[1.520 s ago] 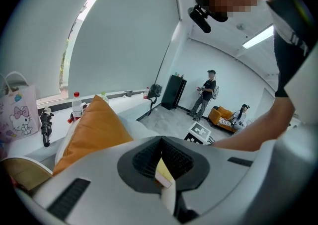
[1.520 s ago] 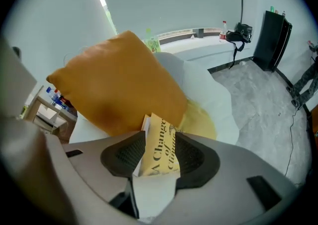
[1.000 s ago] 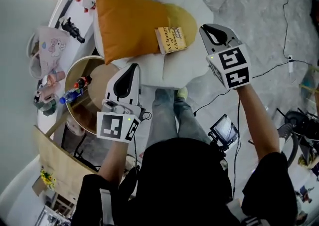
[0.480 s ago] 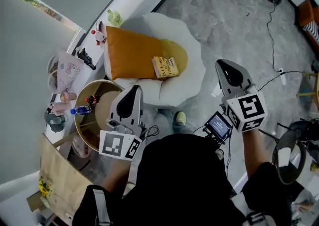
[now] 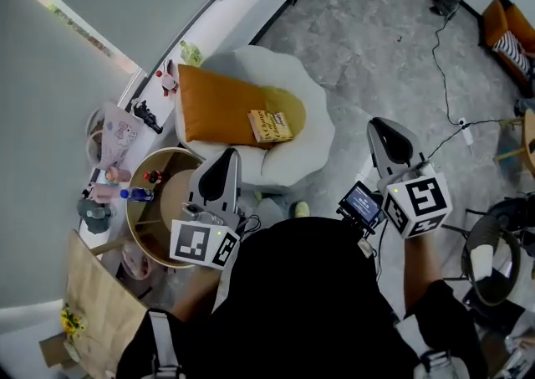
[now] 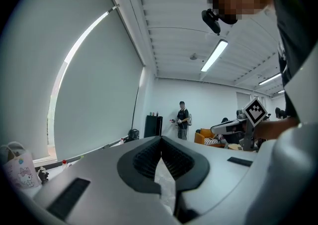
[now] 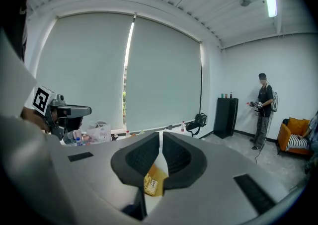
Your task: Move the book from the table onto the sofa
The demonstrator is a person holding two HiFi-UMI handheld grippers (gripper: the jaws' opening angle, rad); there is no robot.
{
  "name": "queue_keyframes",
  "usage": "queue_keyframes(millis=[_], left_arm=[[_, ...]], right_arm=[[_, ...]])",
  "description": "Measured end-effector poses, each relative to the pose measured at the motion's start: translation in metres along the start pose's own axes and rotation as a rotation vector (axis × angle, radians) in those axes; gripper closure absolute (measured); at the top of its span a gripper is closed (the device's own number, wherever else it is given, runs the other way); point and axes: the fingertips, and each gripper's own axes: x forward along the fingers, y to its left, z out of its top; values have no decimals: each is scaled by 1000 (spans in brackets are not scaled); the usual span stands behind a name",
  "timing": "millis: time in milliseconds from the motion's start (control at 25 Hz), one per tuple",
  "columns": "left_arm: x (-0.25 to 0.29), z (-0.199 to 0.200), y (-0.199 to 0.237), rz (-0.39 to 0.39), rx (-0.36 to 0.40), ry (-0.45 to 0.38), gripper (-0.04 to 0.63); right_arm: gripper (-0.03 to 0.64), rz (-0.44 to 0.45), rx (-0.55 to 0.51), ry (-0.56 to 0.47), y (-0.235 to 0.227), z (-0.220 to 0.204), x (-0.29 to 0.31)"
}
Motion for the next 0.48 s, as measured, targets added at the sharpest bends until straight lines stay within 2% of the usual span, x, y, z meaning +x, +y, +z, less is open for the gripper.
queue_keyframes(millis=[200,480], left_arm=[[-4,8,-14,-13,21,-21,589],[-10,18,-13,-17,0,-30,589]], right_arm=[[598,-13,-3,-43,-3,7,-16],[598,4,18,-73,5,21,-21]])
